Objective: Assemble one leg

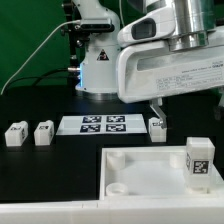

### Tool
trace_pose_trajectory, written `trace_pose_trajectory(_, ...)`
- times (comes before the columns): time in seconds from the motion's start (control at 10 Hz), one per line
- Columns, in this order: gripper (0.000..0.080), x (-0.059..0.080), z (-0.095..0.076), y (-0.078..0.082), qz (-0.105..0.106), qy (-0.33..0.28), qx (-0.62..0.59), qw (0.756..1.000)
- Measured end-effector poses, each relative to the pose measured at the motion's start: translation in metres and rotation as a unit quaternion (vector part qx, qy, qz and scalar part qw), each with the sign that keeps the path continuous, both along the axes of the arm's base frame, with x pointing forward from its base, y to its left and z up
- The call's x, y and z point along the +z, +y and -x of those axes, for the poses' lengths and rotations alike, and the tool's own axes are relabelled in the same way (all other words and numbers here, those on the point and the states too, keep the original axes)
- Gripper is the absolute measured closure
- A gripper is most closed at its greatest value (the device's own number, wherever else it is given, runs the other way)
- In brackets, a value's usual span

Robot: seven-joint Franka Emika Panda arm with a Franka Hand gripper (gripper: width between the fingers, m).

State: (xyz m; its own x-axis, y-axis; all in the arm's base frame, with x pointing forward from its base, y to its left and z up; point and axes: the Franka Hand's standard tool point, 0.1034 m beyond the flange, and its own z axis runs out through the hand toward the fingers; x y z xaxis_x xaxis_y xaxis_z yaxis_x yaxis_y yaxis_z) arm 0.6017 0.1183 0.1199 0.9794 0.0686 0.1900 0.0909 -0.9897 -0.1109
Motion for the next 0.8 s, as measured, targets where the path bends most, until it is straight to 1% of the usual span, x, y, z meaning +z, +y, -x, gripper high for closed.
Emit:
trace_pose_trajectory(0.1,0.0151,0.008,-0.008,0.0,-0.002,0.005,0.0,1.0)
trace_pose_trajectory(0.2,0.0151,0.012,-0.007,0.001,-0.002,0.037,0.004,0.999)
trace_pose_trajectory(0.3,0.0151,0.014,-0.004,0.002,-0.001,0.11,0.013,0.994)
trace_pose_trajectory(0.4,0.0151,0.01,-0.017,0.002,-0.002,0.138,0.015,0.99)
trace_pose_trajectory(0.5,0.0151,-0.001,-0.028,0.0,-0.002,0.136,0.009,0.991)
trace_pose_trajectory(0.6,0.0151,-0.014,-0.026,-0.002,-0.001,0.157,-0.006,0.988)
trace_pose_trajectory(0.7,0.0151,-0.027,-0.028,-0.005,0.0,0.161,-0.011,0.987)
trace_pose_trajectory(0.8,0.0151,-0.037,-0.029,-0.008,0.001,0.144,-0.015,0.99)
